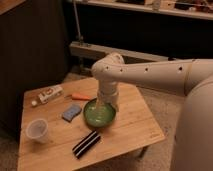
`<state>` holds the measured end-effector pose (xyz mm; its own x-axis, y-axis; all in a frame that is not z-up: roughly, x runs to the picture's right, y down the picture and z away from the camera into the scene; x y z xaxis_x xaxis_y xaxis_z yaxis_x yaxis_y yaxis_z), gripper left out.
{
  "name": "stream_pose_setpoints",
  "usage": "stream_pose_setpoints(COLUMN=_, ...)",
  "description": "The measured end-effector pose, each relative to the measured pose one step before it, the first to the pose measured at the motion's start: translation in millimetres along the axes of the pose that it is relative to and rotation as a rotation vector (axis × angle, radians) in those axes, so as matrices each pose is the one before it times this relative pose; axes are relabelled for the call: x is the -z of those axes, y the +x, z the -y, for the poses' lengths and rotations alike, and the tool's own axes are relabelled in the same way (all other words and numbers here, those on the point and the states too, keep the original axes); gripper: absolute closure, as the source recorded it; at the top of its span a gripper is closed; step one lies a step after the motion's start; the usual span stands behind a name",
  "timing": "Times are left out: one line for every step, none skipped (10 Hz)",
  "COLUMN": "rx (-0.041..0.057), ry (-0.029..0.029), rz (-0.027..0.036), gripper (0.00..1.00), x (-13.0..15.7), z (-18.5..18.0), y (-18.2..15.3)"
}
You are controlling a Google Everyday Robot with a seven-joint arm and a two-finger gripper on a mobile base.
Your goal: Place the pepper in the ceramic bowl
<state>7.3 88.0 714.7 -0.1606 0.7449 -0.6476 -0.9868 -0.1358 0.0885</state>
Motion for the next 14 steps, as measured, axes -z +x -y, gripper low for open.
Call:
stream_pose_setpoints(rx=0.00008, ry=0.0, rz=-0.00001, gripper=0.35, x=-0.02, z=0.0, y=0.01)
stream_pose_setpoints(rx=0.00029, ry=-0.00018, rz=0.00123, gripper=0.35, x=0.64, z=0.23, y=0.17)
stream_pose_setpoints(rx=0.00669, ry=-0.00396, rz=0.00368, gripper=0.35, x=0.4, z=0.42, y=0.33)
stream_pose_setpoints(rx=0.01762, ry=-0.01531, rz=0.03878, gripper=0.35, x=3.94, z=1.21, y=-6.86)
stream_pose_setpoints(rx=0.01965, ry=-0.01157, rz=0.04363, gripper=0.35, x=5.11, z=3.4, y=-11.52)
stream_pose_setpoints(rx=0.02727, ry=-0.02993, rz=0.04785, gripper=0.35, x=7.51, z=1.77, y=-14.15)
stream_pose_setpoints(rx=0.05046, ry=-0.04391, rz=0.06854, gripper=0.35, x=10.62, z=7.97, y=-27.23)
stream_pose_setpoints(rx=0.04898, ry=-0.02715, rz=0.04347, gripper=0.35, x=6.4, z=4.69, y=-19.53)
stream_pose_setpoints(rx=0.08833, ry=-0.04205, rz=0.04394, gripper=0.35, x=7.05, z=-2.15, y=-21.48)
stream_pose_setpoints(rx=0.10964, ry=-0.0427, rz=0.033, gripper=0.35, x=4.7, z=-9.64, y=-24.48)
stream_pose_setpoints(rx=0.05158, ry=-0.02279, rz=0.00521, gripper=0.35, x=-1.4, z=-5.96, y=-11.7)
stream_pose_setpoints(rx=0.06842, ry=-0.03143, rz=0.01237, gripper=0.35, x=-0.42, z=-9.34, y=-16.23)
stream_pose_setpoints(rx=0.03815, ry=-0.01134, rz=0.00824, gripper=0.35, x=-0.32, z=0.75, y=-9.16)
stream_pose_setpoints(rx=0.02869, ry=-0.01059, rz=0.00876, gripper=0.35, x=0.29, z=0.38, y=-7.31)
